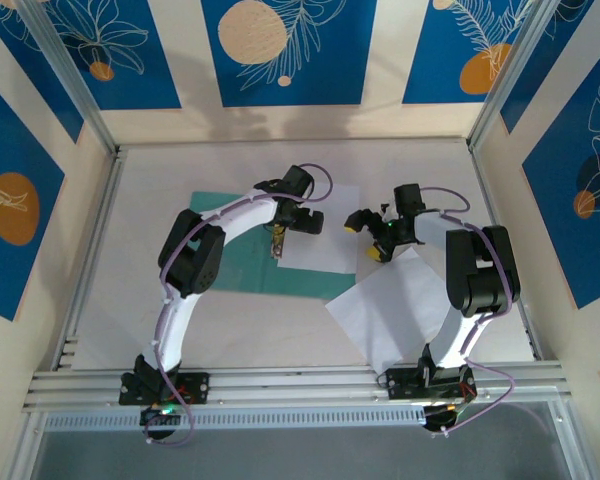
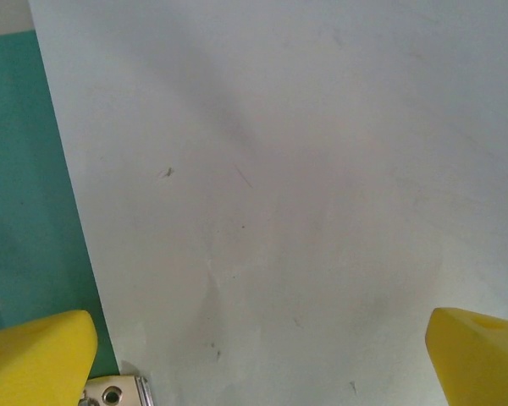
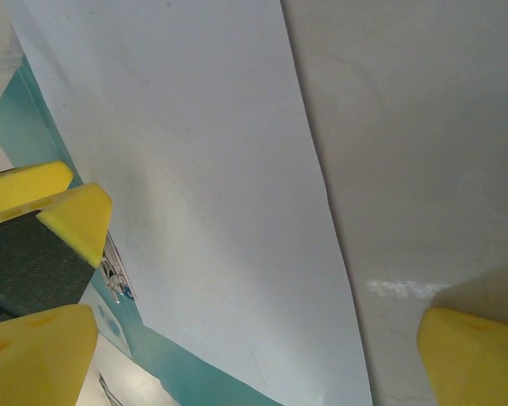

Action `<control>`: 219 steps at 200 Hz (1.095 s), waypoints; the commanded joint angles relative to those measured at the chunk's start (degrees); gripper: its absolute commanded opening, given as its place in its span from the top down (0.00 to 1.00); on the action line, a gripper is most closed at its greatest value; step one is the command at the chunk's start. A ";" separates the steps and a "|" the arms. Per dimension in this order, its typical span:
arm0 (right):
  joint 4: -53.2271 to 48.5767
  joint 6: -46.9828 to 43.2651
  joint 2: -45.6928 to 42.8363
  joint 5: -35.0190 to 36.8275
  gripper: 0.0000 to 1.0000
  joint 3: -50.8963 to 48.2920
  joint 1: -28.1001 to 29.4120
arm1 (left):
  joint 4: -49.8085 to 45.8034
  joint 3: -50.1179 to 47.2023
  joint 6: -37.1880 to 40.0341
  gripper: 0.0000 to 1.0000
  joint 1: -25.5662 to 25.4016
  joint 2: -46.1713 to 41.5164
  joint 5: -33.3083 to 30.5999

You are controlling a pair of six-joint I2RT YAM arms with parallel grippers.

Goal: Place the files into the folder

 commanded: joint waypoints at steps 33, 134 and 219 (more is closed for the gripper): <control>-1.43 -1.06 1.11 -1.84 0.03 1.86 0.34 | -0.23 0.78 -1.75 0.00 0.58 1.53 2.61; -1.51 -1.41 0.65 -2.20 0.03 1.42 -1.00 | 5.68 -1.77 -6.85 0.00 0.36 1.74 12.23; -2.27 -2.84 -0.85 -2.70 0.03 0.34 -4.26 | 7.38 -3.75 -7.17 0.00 -0.21 -1.47 13.94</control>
